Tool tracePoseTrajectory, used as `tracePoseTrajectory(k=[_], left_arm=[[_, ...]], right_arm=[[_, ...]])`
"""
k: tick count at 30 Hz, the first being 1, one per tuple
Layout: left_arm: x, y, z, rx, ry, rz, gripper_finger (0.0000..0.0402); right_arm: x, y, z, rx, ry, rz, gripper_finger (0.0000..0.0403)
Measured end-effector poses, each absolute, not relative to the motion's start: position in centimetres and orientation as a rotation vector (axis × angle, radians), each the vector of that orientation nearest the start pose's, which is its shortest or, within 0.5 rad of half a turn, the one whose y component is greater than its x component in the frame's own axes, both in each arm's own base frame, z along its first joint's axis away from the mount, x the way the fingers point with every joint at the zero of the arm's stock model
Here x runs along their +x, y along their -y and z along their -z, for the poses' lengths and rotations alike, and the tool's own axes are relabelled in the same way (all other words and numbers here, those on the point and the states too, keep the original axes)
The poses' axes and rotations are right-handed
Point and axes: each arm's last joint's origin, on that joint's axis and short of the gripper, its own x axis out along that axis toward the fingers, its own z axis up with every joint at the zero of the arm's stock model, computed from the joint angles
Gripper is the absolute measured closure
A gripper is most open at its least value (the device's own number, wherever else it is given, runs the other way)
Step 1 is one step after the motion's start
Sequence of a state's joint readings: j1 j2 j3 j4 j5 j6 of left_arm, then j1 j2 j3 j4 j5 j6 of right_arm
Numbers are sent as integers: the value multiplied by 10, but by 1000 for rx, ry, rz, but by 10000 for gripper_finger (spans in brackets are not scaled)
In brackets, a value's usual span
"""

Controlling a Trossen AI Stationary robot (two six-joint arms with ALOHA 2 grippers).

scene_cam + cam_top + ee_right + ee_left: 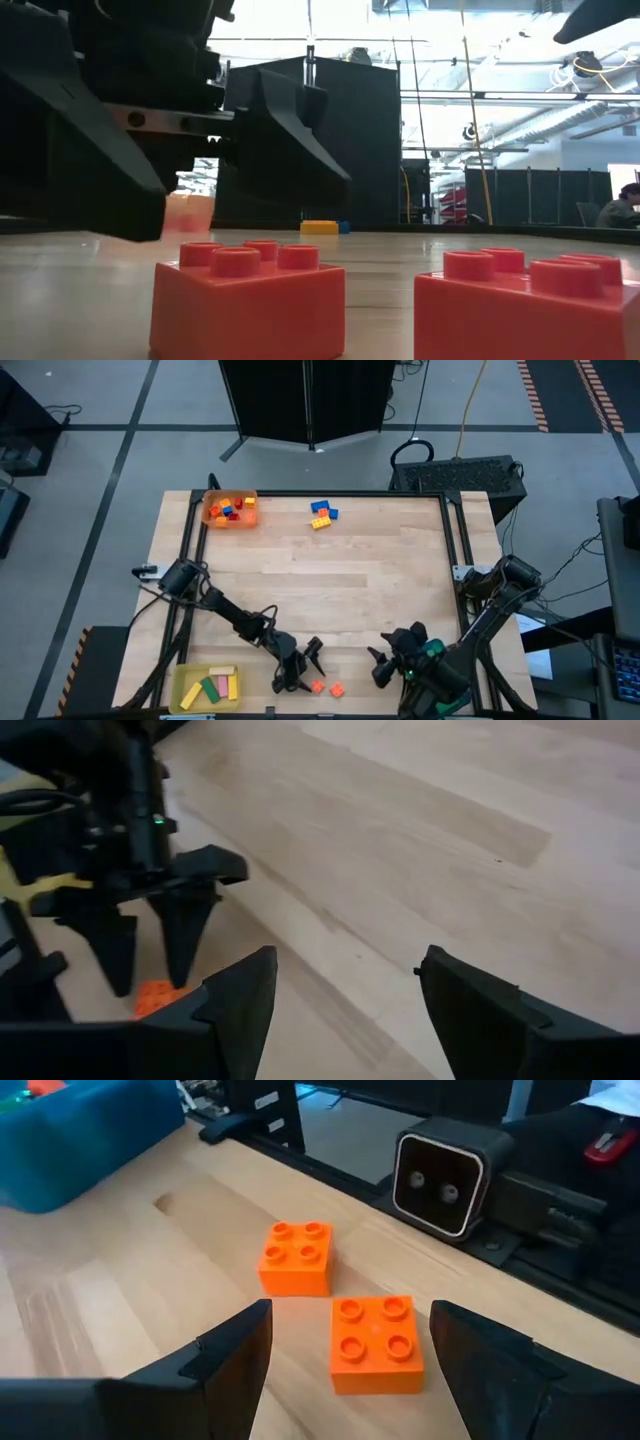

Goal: Sort blocks by size
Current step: Put the orange 4 stud game piece into the orange bin

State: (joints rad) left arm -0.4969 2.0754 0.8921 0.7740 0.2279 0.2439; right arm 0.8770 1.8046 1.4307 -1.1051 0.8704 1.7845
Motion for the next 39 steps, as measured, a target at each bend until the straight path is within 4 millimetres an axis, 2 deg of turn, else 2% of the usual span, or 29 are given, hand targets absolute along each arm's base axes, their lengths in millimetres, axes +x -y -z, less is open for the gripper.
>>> tracePoseTrajectory(k=[15, 24, 35, 39], left_arm=[[332, 188, -88, 290, -378, 769, 132], [334, 189, -72, 277, -409, 795, 171], [339, 193, -74, 253, -413, 813, 180], [342, 188, -76, 181, -436, 780, 218]], right_arm=[[243, -256, -244, 531, -523, 610, 165], [248, -251, -244, 523, -512, 622, 165], [250, -249, -245, 500, -491, 627, 165], [251, -248, -245, 490, -490, 629, 165]])
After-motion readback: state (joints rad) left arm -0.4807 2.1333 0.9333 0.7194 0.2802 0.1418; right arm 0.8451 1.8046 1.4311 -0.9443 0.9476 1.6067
